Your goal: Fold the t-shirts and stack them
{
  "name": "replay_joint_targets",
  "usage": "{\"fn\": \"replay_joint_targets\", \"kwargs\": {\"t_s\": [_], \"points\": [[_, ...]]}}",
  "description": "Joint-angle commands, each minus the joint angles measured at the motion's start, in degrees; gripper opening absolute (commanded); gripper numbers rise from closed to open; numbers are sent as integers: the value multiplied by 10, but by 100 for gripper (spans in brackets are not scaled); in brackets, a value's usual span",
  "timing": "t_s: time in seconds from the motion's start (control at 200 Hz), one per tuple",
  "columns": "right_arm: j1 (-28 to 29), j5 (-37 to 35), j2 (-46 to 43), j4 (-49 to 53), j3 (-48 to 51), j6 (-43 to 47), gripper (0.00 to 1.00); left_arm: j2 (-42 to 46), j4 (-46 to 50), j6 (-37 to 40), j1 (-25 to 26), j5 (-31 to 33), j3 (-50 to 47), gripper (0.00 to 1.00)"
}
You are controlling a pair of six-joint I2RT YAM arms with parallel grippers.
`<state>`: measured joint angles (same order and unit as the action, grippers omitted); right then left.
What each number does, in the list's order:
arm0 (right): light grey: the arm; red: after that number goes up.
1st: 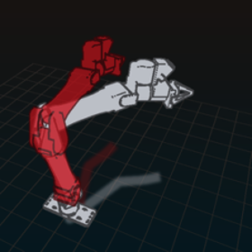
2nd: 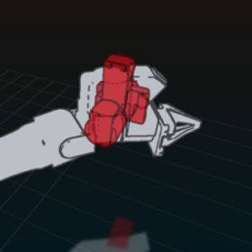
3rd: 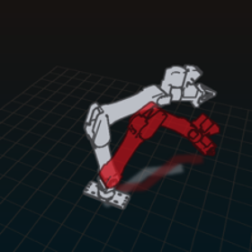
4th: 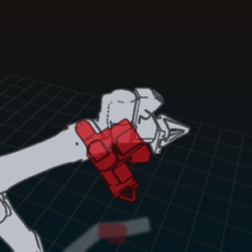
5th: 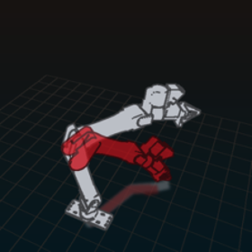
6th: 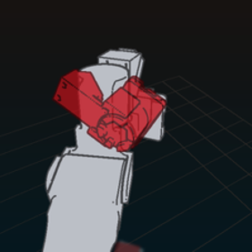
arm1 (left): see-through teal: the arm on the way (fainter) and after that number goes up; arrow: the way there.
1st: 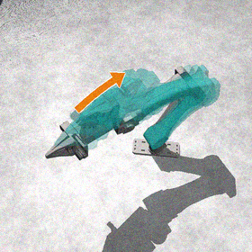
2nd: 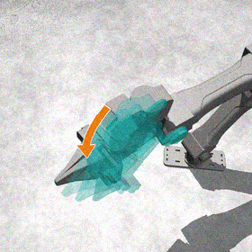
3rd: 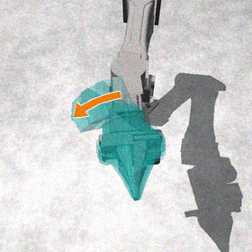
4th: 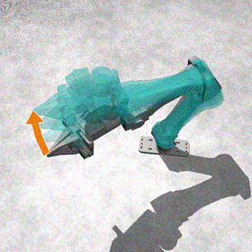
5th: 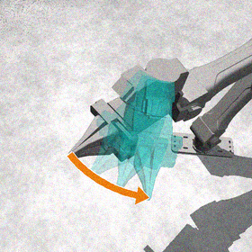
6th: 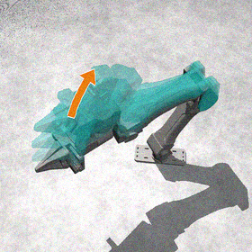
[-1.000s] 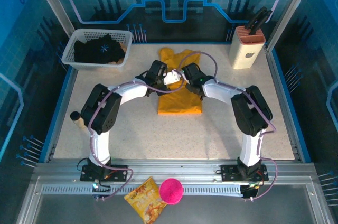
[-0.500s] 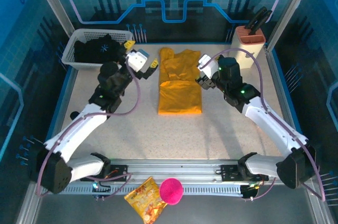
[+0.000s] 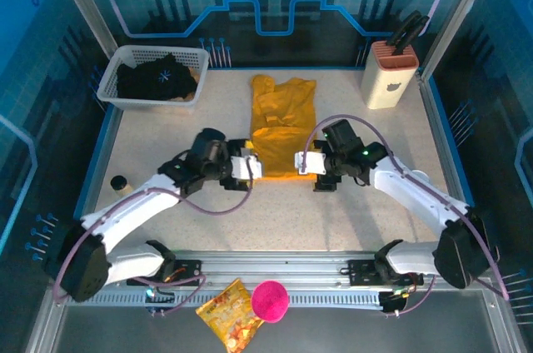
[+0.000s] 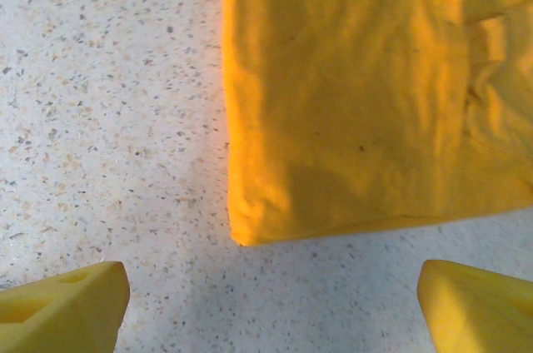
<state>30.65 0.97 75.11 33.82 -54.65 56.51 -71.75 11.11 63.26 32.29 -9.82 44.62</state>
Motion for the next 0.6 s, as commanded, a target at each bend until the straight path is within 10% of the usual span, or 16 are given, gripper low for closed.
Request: {"fn": "replay_joint_targets", "kwargs": {"t_s": [0.0,0.596], "points": [[8,6,53,-1,-9,34,88,-72,50,70,22,42,42,84],[-13,-10,216,-42,-54,36,68,-223,25,90,22,52,94,79]]}}
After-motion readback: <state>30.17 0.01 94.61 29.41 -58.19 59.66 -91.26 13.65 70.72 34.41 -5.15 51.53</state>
